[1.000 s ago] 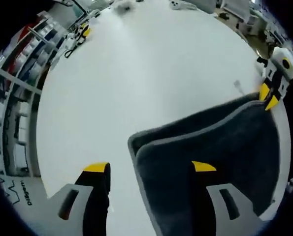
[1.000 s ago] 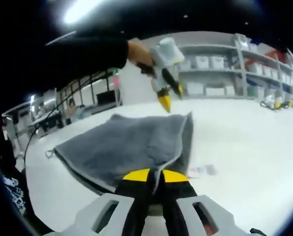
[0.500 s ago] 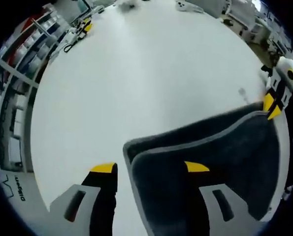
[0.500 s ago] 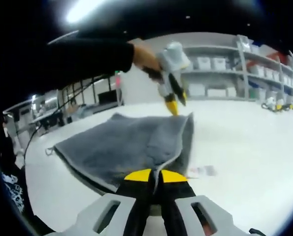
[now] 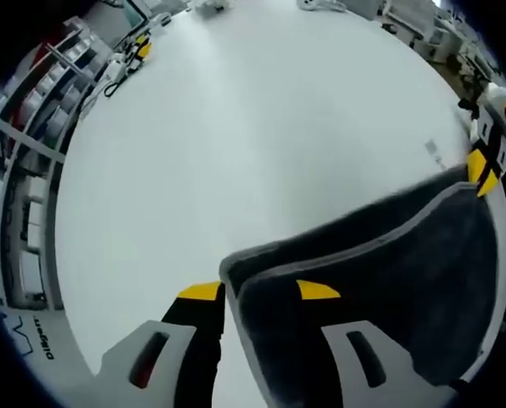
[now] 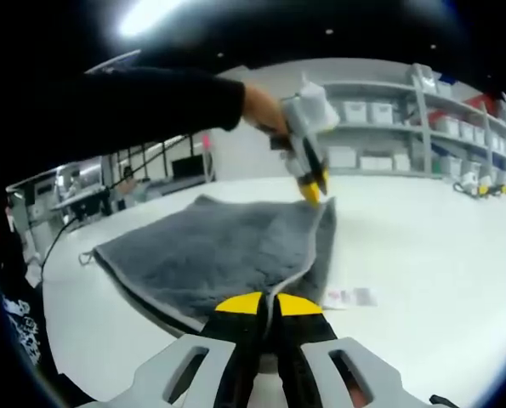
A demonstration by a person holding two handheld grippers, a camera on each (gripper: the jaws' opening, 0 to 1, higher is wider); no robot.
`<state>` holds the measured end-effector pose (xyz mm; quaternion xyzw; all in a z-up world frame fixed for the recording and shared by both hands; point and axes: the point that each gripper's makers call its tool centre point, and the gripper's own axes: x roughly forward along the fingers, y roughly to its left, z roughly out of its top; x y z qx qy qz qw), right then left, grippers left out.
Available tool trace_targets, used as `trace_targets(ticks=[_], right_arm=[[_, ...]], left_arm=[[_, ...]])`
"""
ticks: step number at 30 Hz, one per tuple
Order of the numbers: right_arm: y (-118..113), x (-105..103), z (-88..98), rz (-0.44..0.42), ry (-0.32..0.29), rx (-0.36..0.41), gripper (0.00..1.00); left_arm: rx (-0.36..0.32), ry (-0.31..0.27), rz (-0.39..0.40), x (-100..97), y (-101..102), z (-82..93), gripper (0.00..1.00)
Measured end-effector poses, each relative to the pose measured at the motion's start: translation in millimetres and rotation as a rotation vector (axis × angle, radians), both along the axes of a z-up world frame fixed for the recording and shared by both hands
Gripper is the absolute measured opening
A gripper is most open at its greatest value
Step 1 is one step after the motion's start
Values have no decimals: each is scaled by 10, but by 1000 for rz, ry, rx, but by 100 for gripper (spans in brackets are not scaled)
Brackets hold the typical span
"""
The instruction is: Open the folded towel by lifting each exposed corner and separating the folded layers until the towel lies flat within the target outline without major curled edges
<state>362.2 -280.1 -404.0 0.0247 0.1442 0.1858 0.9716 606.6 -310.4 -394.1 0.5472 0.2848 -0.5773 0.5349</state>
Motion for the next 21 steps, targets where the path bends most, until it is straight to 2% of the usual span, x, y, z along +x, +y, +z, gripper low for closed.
trace_targets(ticks=[7,13,17,21], right_arm=[[9,11,12,2,-1,1,0],[16,16,20,4,-2,-1,0],[21,17,24,6,-2,1,0],[26,13,26,7,-4,-2,0]], left_arm=[[43,2,-3,37,79,-91,18],[40,2,-8,32,64,-121,18],[27,29,8,60,47,-81,18],[28,-1,0,123,54,-104,14]])
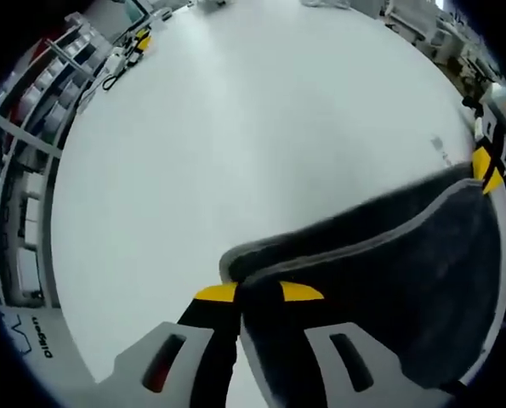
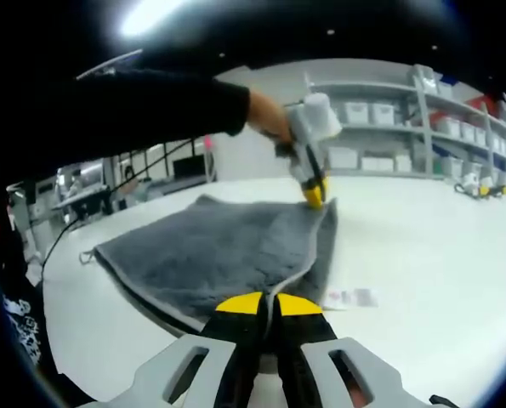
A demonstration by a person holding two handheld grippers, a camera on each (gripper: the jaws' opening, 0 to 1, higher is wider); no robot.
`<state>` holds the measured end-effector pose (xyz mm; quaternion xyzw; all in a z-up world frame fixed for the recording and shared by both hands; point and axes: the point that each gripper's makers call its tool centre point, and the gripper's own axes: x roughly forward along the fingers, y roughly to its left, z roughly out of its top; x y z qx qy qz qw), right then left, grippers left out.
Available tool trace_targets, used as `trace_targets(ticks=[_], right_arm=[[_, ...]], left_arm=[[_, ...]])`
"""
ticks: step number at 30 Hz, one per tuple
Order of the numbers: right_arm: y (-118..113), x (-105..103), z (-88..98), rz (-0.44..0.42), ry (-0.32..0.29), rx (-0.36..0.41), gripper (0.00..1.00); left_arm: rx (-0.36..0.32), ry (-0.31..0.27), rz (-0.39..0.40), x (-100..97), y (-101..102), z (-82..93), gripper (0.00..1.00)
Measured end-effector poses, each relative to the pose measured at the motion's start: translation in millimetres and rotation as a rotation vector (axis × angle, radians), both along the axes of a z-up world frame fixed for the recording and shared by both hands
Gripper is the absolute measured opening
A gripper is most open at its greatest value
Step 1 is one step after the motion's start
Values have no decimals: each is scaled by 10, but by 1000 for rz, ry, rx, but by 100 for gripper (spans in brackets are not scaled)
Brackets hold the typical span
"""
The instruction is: Open the folded towel by lifting each exposed corner and separating the folded layers until the towel lies flat within the target outline without major curled edges
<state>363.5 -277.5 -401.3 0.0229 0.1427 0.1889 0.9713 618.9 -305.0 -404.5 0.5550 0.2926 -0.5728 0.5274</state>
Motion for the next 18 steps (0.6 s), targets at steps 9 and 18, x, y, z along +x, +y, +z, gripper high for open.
trace_targets(ticks=[9,18], right_arm=[[6,-8,-1,2,0,-4,0],[13,-10,-3,8,-2,-8,0]], left_arm=[[36,-49,-66,28,16,-107,14],[43,-63,-83,13,4,-103,16]])
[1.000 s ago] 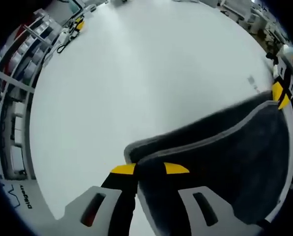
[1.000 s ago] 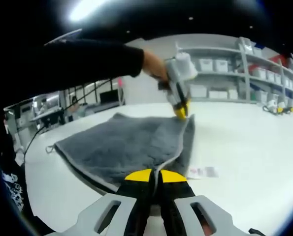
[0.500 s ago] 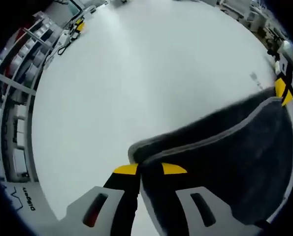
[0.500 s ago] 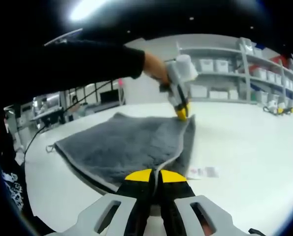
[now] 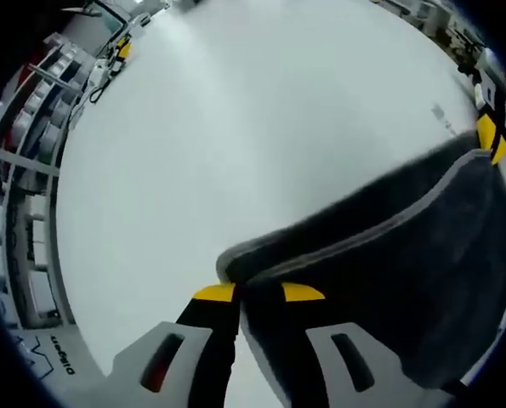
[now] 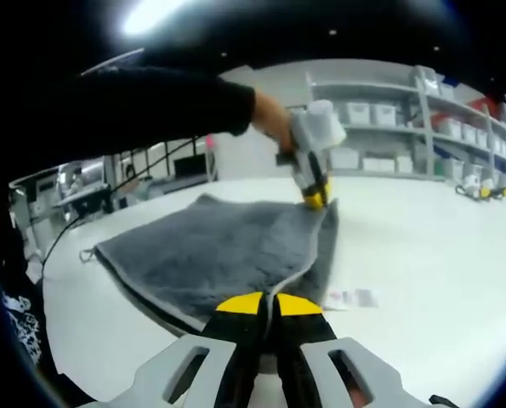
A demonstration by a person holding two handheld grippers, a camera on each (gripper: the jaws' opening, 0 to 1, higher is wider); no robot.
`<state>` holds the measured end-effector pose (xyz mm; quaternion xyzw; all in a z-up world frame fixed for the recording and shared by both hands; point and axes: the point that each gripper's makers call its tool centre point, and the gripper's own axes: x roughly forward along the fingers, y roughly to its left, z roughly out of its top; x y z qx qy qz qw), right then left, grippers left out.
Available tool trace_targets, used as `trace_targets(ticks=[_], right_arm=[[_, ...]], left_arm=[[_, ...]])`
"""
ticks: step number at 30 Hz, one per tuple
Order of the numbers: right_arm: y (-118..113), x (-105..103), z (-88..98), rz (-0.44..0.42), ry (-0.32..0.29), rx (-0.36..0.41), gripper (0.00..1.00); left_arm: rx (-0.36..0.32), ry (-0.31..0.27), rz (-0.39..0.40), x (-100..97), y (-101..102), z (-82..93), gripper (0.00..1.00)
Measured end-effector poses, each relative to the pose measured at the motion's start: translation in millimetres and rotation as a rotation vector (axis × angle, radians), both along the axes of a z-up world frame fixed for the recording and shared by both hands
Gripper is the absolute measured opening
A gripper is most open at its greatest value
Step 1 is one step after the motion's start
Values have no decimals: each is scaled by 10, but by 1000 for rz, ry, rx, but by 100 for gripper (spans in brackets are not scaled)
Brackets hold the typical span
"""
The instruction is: Open the folded towel by lifting each exposed corner and separating the folded layers until the towel lies flat within the target outline without major curled edges
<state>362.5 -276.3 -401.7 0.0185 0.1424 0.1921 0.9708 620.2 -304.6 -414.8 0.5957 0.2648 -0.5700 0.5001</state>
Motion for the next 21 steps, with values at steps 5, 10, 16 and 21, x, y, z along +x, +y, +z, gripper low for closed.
trace_targets(ticks=[5,10,16,21], right_arm=[[3,0,-2,2,-2,-4,0],[6,2,-6,4,-2,-8,0],[3,3,-11,3,-1,-6,0],[1,1,-14,3,3,-3,0]], left_arm=[[-6,26,20,-59,21,-23,12],[-34,45,28,-81,26,-30,11],[-65,53,3,-134,33,-43,6],[-99,62,-4,-143,26,-27,5]])
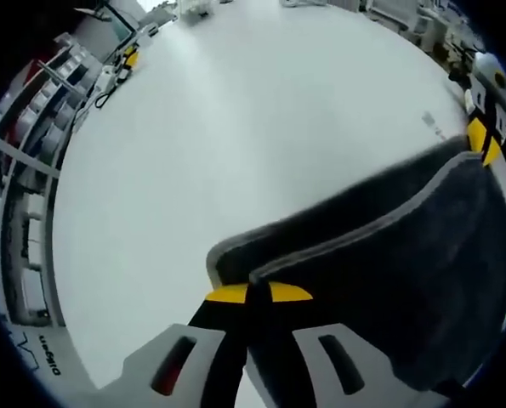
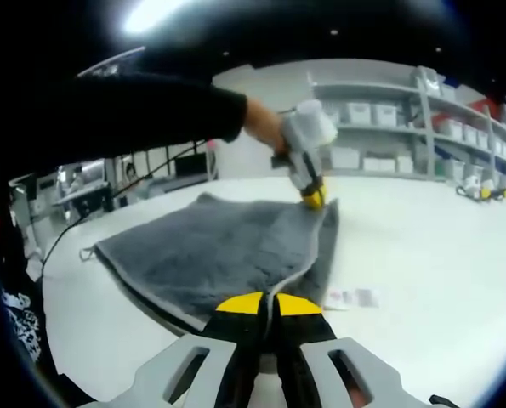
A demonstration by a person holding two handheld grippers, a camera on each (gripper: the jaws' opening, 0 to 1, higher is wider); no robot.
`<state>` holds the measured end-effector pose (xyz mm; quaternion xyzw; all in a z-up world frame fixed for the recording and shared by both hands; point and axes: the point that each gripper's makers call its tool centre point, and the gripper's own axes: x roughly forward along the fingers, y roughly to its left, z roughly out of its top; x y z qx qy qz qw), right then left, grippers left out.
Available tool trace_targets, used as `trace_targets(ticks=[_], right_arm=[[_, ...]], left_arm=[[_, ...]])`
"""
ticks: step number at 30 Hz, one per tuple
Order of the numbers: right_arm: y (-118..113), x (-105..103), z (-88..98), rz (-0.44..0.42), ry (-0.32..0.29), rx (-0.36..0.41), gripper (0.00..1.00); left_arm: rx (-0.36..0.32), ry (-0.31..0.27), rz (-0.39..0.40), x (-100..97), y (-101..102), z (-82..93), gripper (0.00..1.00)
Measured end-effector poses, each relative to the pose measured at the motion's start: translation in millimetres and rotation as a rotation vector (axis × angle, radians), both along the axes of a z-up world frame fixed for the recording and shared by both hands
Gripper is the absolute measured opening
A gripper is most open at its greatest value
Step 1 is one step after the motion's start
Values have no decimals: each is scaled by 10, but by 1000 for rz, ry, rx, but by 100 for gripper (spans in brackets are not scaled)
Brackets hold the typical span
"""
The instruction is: Open the folded towel by lifting each exposed corner and separating the folded layers until the towel lies flat within the target outline without major curled edges
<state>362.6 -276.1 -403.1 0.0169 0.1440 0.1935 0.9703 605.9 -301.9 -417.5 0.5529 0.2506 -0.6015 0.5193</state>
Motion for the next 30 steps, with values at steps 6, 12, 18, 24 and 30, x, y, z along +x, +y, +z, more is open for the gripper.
trace_targets(ticks=[6,12,18,24,30], right_arm=[[-2,-18,39,7,-3,41,0],[12,-16,73,8,-8,70,0],[6,-47,154,13,-33,113,0],[36,-64,242,28,-59,141,0],[43,-41,259,22,-50,143,0]], left_arm=[[-3,15,1,16,-1,26,3],[-16,15,1,53,-9,144,2],[-34,-13,-46,73,-18,221,2],[-81,-69,-108,44,-26,325,2],[-136,-121,-123,62,-27,413,2]])
